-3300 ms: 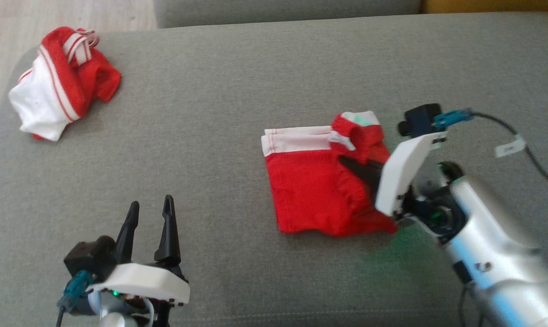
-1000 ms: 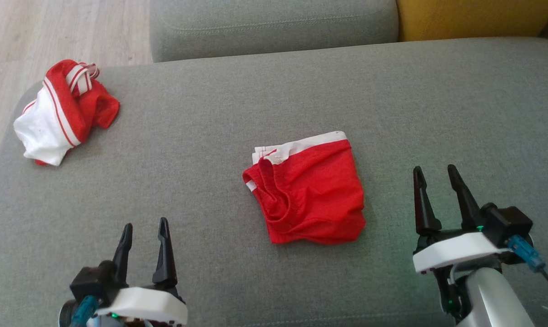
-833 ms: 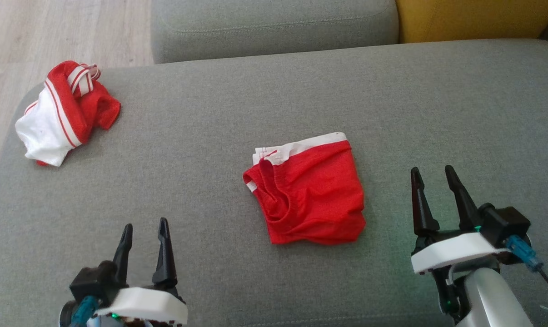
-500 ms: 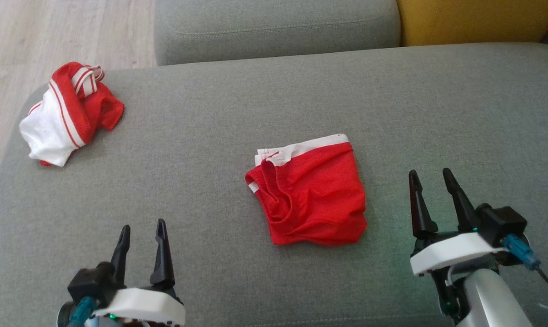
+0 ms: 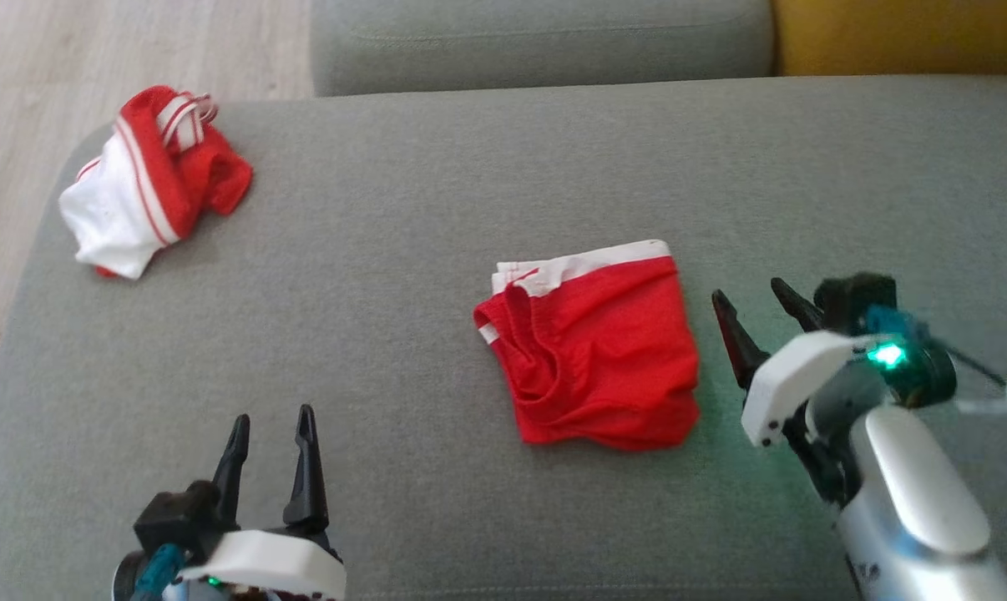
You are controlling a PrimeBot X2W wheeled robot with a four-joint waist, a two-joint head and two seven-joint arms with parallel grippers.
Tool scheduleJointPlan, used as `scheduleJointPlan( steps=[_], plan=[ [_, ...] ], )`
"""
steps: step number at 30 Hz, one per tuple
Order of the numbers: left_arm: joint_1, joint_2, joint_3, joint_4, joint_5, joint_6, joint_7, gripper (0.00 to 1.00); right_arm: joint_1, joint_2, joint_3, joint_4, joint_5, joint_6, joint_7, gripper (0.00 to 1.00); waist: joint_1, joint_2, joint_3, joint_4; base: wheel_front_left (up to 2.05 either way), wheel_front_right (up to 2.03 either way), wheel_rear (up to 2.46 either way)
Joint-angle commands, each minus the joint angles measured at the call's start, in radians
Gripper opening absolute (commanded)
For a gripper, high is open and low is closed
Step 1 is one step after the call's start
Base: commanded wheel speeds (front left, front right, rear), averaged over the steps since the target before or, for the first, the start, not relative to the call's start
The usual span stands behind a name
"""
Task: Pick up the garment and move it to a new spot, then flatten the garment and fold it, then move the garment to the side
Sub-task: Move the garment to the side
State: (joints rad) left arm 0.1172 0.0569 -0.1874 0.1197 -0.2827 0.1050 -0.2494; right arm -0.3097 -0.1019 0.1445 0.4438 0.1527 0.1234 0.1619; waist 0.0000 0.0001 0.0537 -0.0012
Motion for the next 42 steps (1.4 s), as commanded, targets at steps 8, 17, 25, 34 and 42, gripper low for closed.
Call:
scheduleJointPlan(
  steps=[8, 17, 25, 34, 42],
  plan=[
    [-0.072, -0.006, 0.023, -0.015, -0.003, -0.004, -0.012, 1.00, -0.120, -0.073, 0.125, 0.103, 0.187, 0.007, 0.175, 1.00, 0.0000, -0.0001, 0.035, 0.077, 0.00, 0.00, 0.00],
    [-0.080, -0.006, 0.022, -0.015, -0.009, -0.003, -0.012, 1.00, -0.169, -0.093, 0.190, 0.193, 0.296, 0.007, 0.233, 0.49, 0.0000, -0.0001, 0.055, 0.104, 0.00, 0.00, 0.00],
    [-0.097, -0.007, 0.018, -0.025, -0.003, -0.001, -0.012, 1.00, -0.244, -0.112, 0.238, 0.246, 0.352, 0.007, 0.218, 0.00, 0.0000, -0.0001, 0.094, 0.070, 0.00, 0.00, 0.00],
    [-0.135, -0.007, 0.009, -0.043, 0.027, -0.003, -0.012, 1.00, -0.344, -0.170, 0.249, 0.254, 0.352, 0.007, 0.138, 0.00, 0.0000, -0.0001, 0.161, -0.050, 0.00, 0.00, 0.00],
    [-0.197, 0.014, 0.010, -0.060, 0.071, -0.022, -0.012, 1.00, -0.447, -0.194, 0.236, 0.231, 0.333, 0.007, 0.100, 0.00, 0.0000, -0.0001, 0.258, -0.245, 0.00, 0.00, 0.00]
  ],
)
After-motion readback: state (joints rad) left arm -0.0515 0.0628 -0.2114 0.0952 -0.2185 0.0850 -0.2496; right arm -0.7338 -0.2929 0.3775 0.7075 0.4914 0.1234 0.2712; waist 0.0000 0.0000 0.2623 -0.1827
